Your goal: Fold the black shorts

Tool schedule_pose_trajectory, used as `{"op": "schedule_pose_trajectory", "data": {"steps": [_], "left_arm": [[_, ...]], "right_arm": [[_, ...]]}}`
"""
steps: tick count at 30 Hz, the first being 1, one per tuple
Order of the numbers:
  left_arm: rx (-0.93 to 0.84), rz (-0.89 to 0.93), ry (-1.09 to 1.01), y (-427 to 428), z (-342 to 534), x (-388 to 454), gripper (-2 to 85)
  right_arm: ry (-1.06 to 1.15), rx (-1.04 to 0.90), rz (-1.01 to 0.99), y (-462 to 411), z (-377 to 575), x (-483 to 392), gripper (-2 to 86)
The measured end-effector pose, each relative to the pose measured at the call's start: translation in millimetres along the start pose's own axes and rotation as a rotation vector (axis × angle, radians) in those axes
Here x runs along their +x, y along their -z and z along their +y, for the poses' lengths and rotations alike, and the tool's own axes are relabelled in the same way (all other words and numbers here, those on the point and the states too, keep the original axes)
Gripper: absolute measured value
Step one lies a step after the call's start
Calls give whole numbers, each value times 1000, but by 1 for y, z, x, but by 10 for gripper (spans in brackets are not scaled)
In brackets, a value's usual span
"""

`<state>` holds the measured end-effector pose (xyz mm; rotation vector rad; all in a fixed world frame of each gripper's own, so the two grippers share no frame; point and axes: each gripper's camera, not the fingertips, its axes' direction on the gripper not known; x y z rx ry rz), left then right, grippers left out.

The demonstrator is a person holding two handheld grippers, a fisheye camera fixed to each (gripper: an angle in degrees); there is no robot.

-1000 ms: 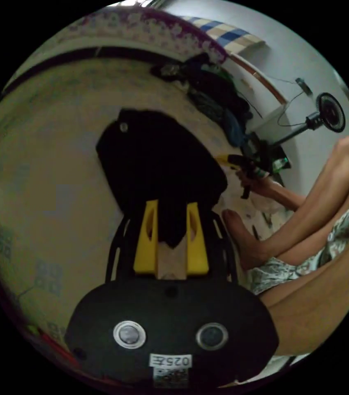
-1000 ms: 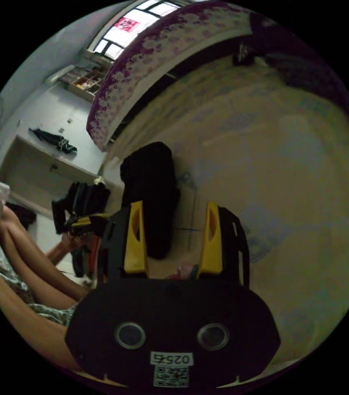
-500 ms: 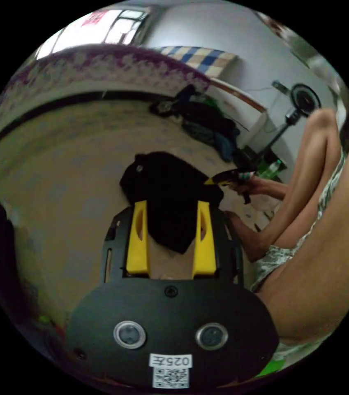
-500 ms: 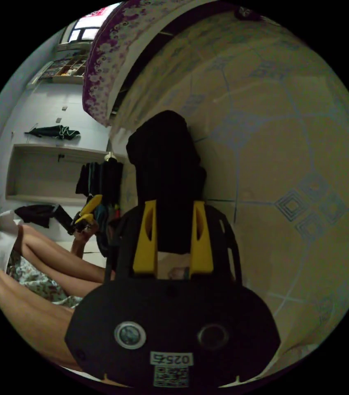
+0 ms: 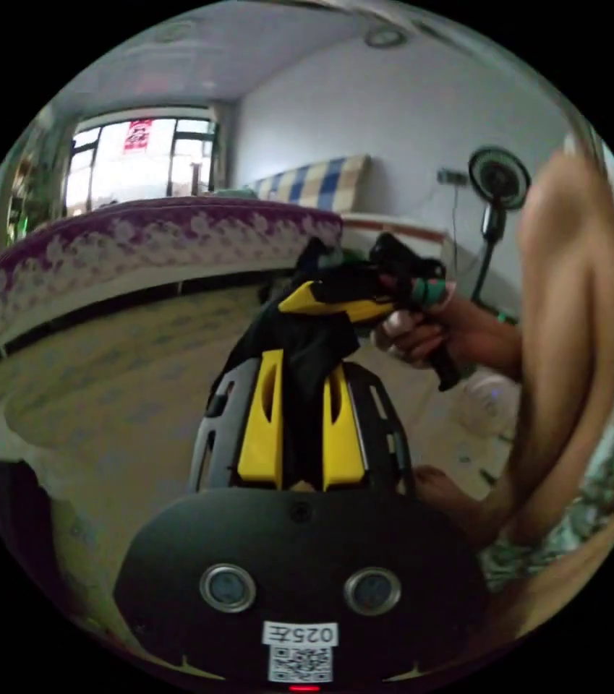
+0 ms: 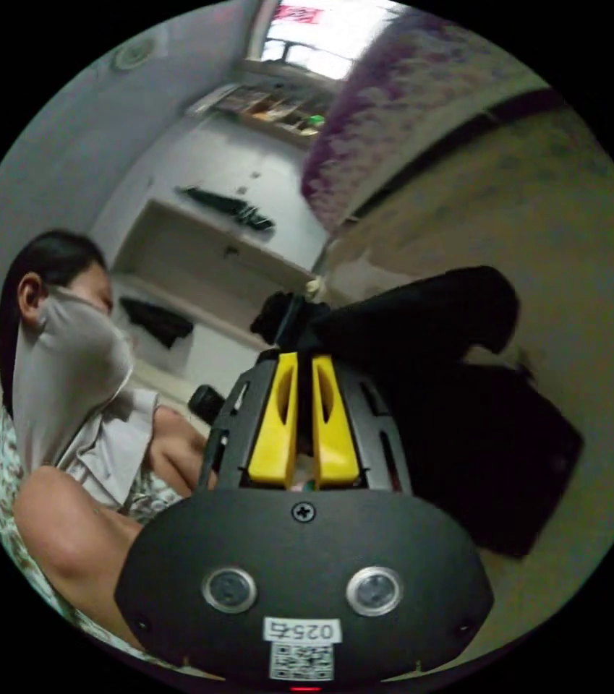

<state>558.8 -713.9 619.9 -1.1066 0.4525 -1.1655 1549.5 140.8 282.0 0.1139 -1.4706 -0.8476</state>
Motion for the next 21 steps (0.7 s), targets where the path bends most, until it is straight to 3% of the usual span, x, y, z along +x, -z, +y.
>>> {"op": "schedule_pose_trajectory", "data": {"steps": [3,5,6,8,10,12,14,15,17,21], "left_arm": [[32,111,244,77,24,-69,62],[-79,-16,473,121,85,-113,74],[-111,-61,542,133,104,-123,69],[-168,-229,869,187,177,-158,63],[-99,-303,950,227,203,-165,66],[-67,-375,915,246,199,-163,85],[-185,-439,790,235,172,-166,103],[-226,-434,770,228,166,-170,103],[-326,-301,695,193,145,-184,101],[-375,46,494,124,102,-162,105]], "right_arm": [[224,-157,-143,-53,-24,-25,64],[322,-390,-161,-111,-29,-22,92],[320,-446,-165,-124,-29,-17,96],[182,-502,-229,-146,-23,12,96],[132,-423,-226,-133,-16,27,112],[117,-341,-88,-109,-7,38,141],[-12,-240,210,-70,7,61,177],[-61,-211,265,-59,12,69,180],[-270,-59,403,-17,36,96,174],[-424,122,356,18,71,115,173]]}}
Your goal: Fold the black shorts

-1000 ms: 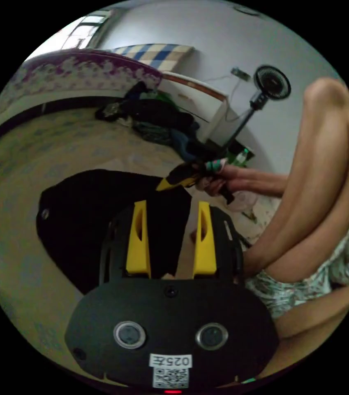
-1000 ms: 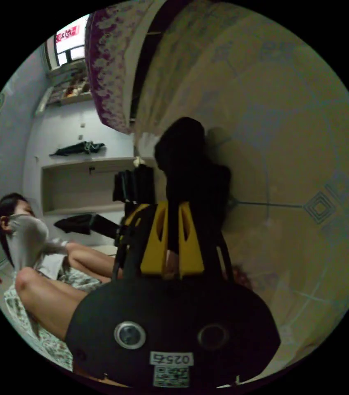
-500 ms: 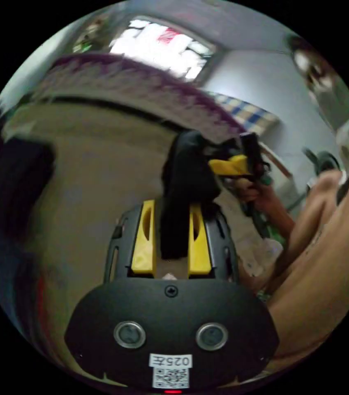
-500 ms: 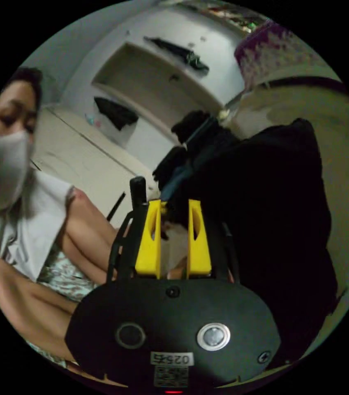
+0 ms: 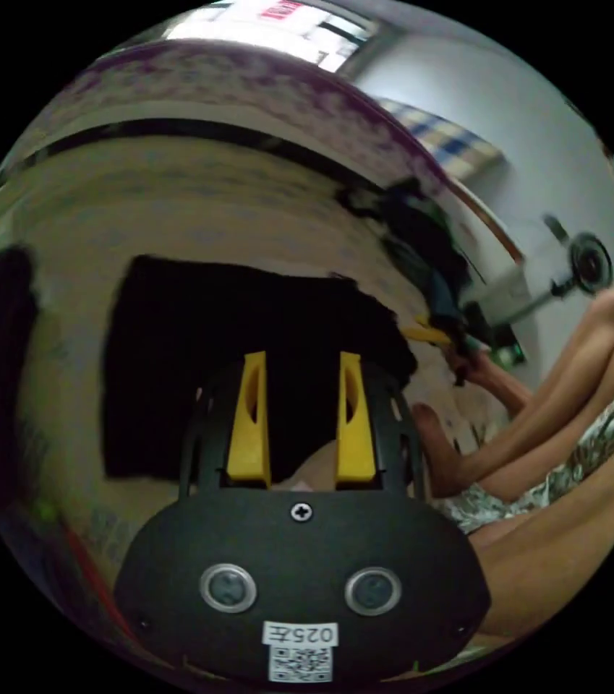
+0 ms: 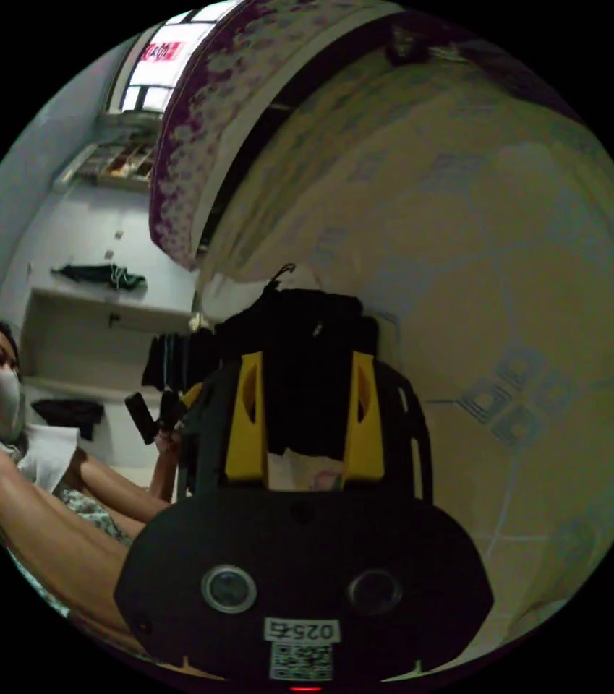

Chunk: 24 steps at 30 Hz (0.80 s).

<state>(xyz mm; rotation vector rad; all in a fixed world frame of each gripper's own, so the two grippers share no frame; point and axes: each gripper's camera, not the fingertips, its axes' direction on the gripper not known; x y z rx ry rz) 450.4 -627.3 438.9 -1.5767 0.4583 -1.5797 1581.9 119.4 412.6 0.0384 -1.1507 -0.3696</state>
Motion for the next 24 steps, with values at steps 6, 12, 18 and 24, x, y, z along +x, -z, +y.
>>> {"op": "schedule_pose_trajectory", "data": {"steps": [6,12,18,24], "left_arm": [[-241,152,-468,-97,-11,161,152],[-302,-136,-650,-126,19,227,174],[43,-427,-425,-37,40,230,131],[10,-187,-238,24,48,158,107]], "right_arm": [[-14,-76,7,-26,16,2,166],[30,-125,-196,-17,-3,-44,21],[272,-338,-496,-64,-5,-138,-4],[459,-351,-343,-89,-12,-161,4]]}}
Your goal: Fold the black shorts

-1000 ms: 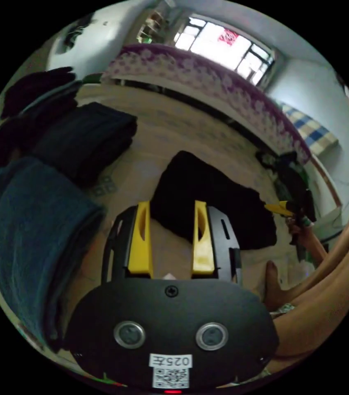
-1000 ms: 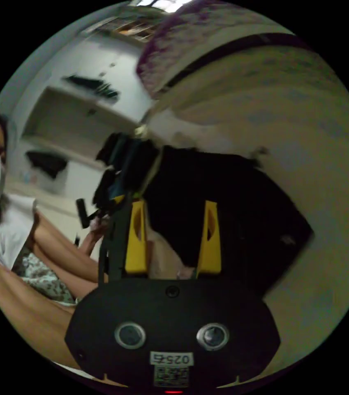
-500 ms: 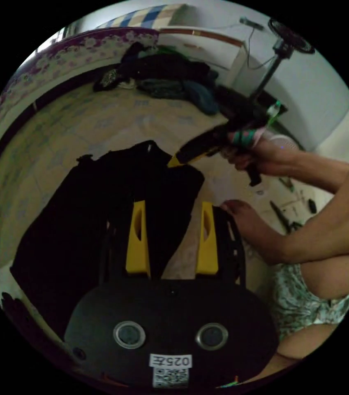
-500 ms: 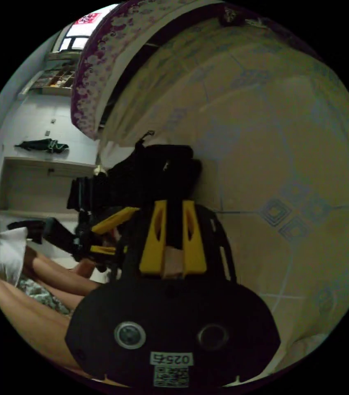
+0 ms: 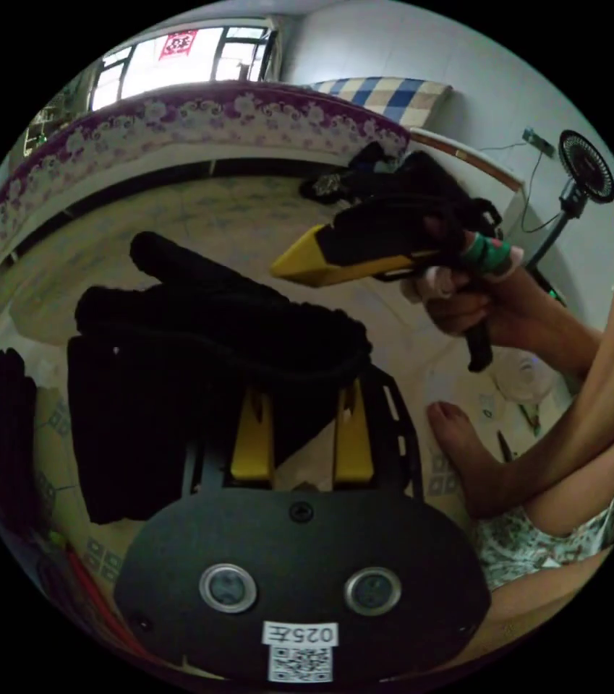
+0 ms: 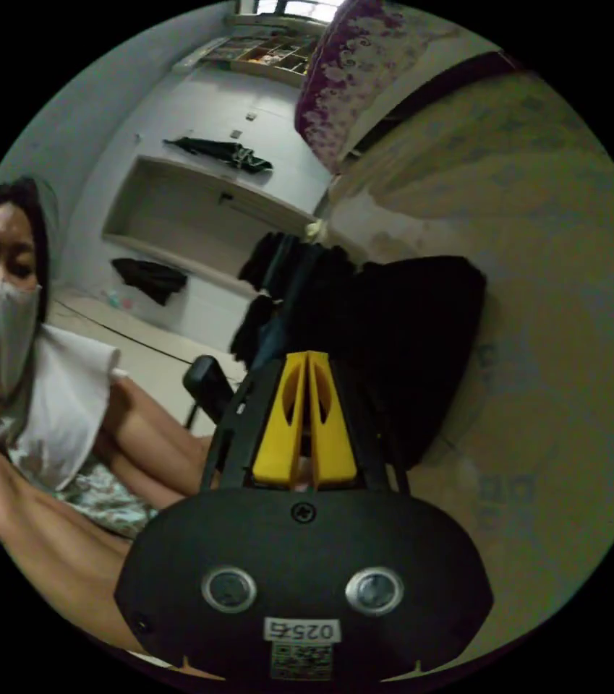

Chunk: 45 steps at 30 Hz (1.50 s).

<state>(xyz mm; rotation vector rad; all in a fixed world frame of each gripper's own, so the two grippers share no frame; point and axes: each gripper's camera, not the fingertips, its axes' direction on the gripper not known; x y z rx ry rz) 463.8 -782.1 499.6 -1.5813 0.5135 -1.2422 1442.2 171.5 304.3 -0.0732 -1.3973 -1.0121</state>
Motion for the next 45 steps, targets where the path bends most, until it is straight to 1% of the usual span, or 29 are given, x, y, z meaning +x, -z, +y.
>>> {"op": "schedule_pose_trajectory", "data": {"steps": [2,4,5,6,7,10,12,14,15,16,17,18,20,21,23,24,26,27,29,31,33,34,35,37,38,41,42,44,45], "left_arm": [[-75,23,6,0,6,-5,104],[-70,5,-8,4,7,0,103],[-61,-12,-26,8,6,5,102],[-59,-23,-43,11,4,8,102],[-58,-52,-87,16,0,15,103],[-50,-141,-273,31,-17,37,105],[-70,-187,-367,33,-28,48,105],[-92,-257,-547,32,-35,61,103],[-102,-285,-595,30,-36,65,103],[-127,-325,-657,28,-35,67,103],[-137,-358,-671,28,-35,63,104],[-133,-369,-658,30,-35,58,105],[-56,-312,-511,48,-38,23,111],[-38,-291,-454,55,-40,12,113],[-48,-135,-192,73,-53,-45,130],[-64,-77,-121,76,-57,-61,133],[-99,180,170,82,-63,-129,132],[-98,253,227,85,-63,-146,123],[-34,525,367,106,-57,-205,99],[56,622,489,125,-48,-250,97],[122,609,646,136,-34,-292,94],[77,560,749,132,-28,-315,90],[-36,557,829,119,-29,-331,87],[-161,626,862,98,-39,-341,88],[-184,653,881,90,-48,-342,93],[-78,721,975,77,-60,-357,108],[-73,744,1012,72,-61,-363,108],[-60,832,1097,52,-66,-390,88],[-47,827,1098,49,-68,-396,72]], "right_arm": [[32,31,170,9,8,-9,75],[56,24,224,13,12,-18,136],[38,5,234,13,12,-21,189],[22,-5,227,12,12,-23,216],[21,-28,187,11,10,-25,228],[2,-21,178,7,5,-34,253],[6,-45,285,6,0,-40,255],[-24,-127,505,2,-5,-37,238],[-29,-134,525,4,-5,-34,234],[-83,-127,543,10,-5,-25,160],[-122,-95,548,21,-2,-12,119],[-140,-70,514,27,0,-4,116],[-325,54,211,51,13,35,106],[-361,84,147,56,17,44,105],[-460,165,6,68,33,66,102],[-468,172,-8,70,35,69,101],[-485,201,-53,75,42,74,100],[-488,207,-62,76,44,76,100],[-491,197,-63,80,46,80,100],[-488,175,-36,85,47,81,100],[-478,163,-31,88,49,81,100],[-469,157,-26,89,51,81,100],[-466,156,-23,89,52,80,100],[-462,158,-20,89,54,79,100],[-460,155,-17,88,55,78,100],[-438,131,8,87,55,73,100],[-431,127,10,87,56,71,100],[-380,103,20,84,55,63,98],[-361,98,25,83,55,61,97]]}}
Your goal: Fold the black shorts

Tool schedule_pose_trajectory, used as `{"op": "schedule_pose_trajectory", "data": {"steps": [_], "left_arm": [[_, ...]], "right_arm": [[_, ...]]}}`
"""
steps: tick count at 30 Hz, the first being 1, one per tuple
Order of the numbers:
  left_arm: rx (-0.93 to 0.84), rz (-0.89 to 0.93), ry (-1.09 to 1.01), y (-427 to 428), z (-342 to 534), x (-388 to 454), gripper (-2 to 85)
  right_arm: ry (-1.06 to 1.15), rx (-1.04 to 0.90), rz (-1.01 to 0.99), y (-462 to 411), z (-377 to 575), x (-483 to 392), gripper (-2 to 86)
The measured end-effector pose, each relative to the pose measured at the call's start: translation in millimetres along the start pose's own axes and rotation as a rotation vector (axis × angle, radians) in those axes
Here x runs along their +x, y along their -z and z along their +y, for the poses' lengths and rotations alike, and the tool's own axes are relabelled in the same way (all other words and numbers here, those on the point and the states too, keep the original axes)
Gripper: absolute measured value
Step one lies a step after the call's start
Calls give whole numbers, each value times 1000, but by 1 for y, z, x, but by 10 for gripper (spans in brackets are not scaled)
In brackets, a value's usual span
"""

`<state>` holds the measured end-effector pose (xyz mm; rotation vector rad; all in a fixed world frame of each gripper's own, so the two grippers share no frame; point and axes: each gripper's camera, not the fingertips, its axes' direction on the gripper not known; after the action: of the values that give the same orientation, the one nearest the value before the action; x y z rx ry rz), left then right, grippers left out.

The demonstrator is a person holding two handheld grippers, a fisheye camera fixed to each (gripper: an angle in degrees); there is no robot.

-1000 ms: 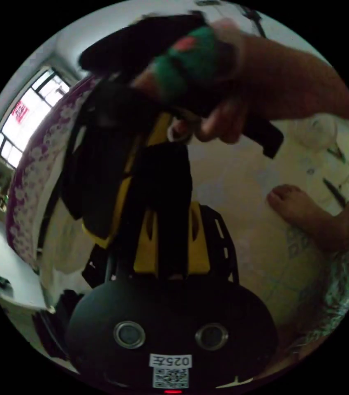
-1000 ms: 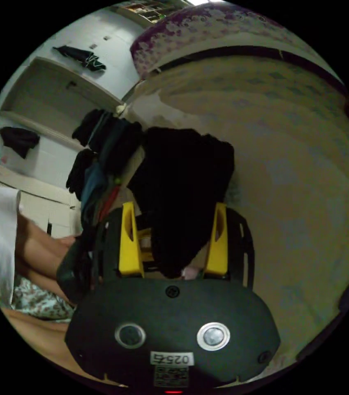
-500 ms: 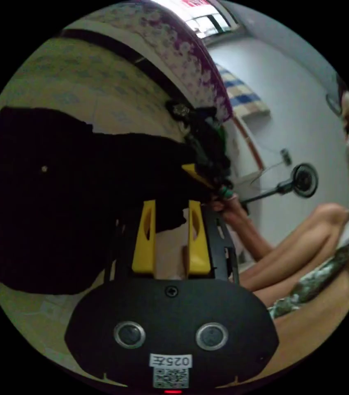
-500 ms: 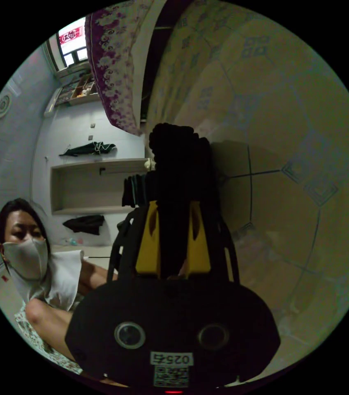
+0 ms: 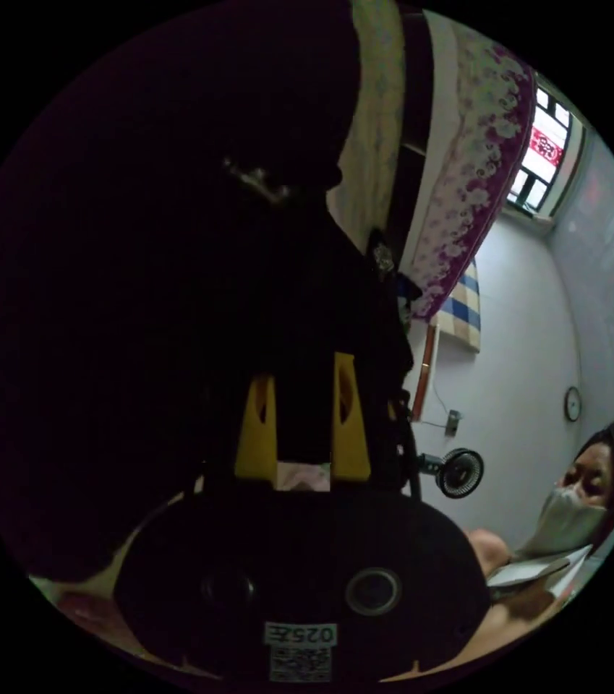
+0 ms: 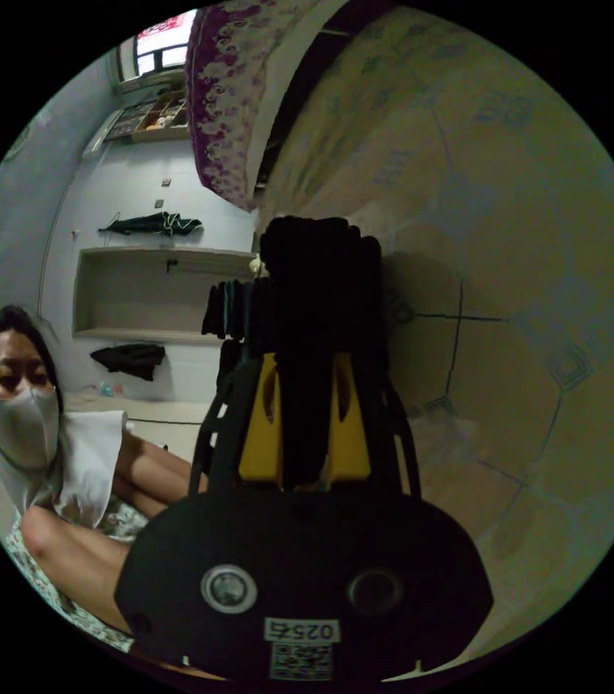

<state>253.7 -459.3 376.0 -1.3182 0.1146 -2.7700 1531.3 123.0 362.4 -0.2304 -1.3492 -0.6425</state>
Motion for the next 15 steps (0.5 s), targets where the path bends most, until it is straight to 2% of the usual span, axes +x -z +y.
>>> {"op": "schedule_pose_trajectory", "data": {"steps": [1,4,9,11,12,14,15], "left_arm": [[29,-3,-25,2,-12,2,40],[55,-2,-72,29,-27,33,16],[275,-223,-381,176,8,147,8],[395,-544,-462,243,30,186,5],[410,-629,-470,253,32,190,5],[444,-884,-415,279,18,176,-3],[467,-938,-412,281,12,167,-3]], "right_arm": [[35,-2,2,0,2,-5,95],[99,49,13,22,5,-21,87],[123,147,6,118,21,-56,85],[95,160,225,173,30,-64,86],[64,169,316,184,32,-62,87],[-58,138,685,210,34,-40,94],[-108,126,765,212,34,-29,97]]}}
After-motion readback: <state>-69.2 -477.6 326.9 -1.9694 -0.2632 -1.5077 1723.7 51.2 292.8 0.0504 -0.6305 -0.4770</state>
